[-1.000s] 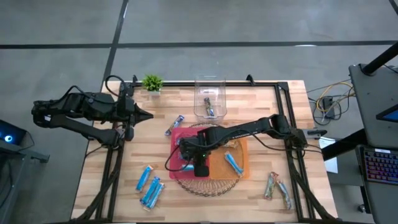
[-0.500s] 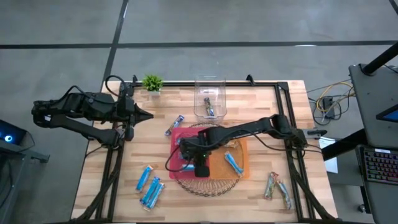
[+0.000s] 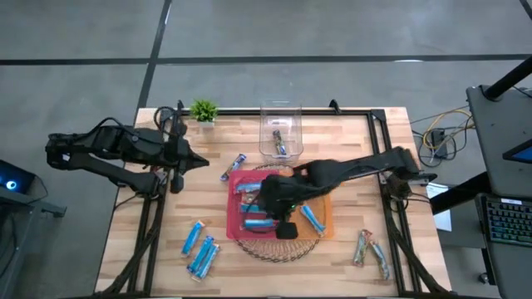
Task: Pick and place Granola Bars by type
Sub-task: Put the blue granola bar into the transparent bin
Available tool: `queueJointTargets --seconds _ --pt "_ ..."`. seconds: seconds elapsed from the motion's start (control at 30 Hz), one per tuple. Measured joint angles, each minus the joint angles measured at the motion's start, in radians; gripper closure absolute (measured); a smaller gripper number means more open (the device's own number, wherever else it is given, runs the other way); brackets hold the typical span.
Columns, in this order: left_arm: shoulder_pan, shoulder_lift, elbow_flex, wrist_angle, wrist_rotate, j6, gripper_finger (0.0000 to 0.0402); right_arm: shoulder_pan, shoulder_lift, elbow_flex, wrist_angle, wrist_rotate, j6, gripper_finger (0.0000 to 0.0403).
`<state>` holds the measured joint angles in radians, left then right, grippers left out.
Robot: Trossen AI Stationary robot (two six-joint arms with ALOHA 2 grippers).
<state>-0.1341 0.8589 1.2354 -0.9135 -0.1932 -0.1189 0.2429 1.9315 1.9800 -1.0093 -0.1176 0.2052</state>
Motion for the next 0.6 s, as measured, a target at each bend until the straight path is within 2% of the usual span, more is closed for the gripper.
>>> queueJointTargets --seconds 0.07,0.27,0.4,0.5,0.6 --pt "0.0 0.008 0.0 -0.026 0.009 -0.041 0.0402 0.006 -0.052 -0.001 -0.029 0.047 0.031 0.0394" --pt "-0.013 0.026 0.0 -0.034 0.126 -0.19 0.0402 0.022 -0.203 -0.005 -0.139 0.191 0.104 0.0394" --pt "-0.064 0.04 0.009 -0.074 0.136 -0.232 0.0402 0.024 -0.277 -0.007 -0.241 0.292 0.136 0.0394" --pt "-0.097 0.051 0.026 -0.1 0.107 -0.258 0.0402 0.023 -0.323 -0.009 -0.299 0.354 0.156 0.0394" --pt "-0.1 0.059 0.04 -0.124 0.007 -0.287 0.0402 0.024 -0.356 -0.02 -0.319 0.398 0.169 0.0394"
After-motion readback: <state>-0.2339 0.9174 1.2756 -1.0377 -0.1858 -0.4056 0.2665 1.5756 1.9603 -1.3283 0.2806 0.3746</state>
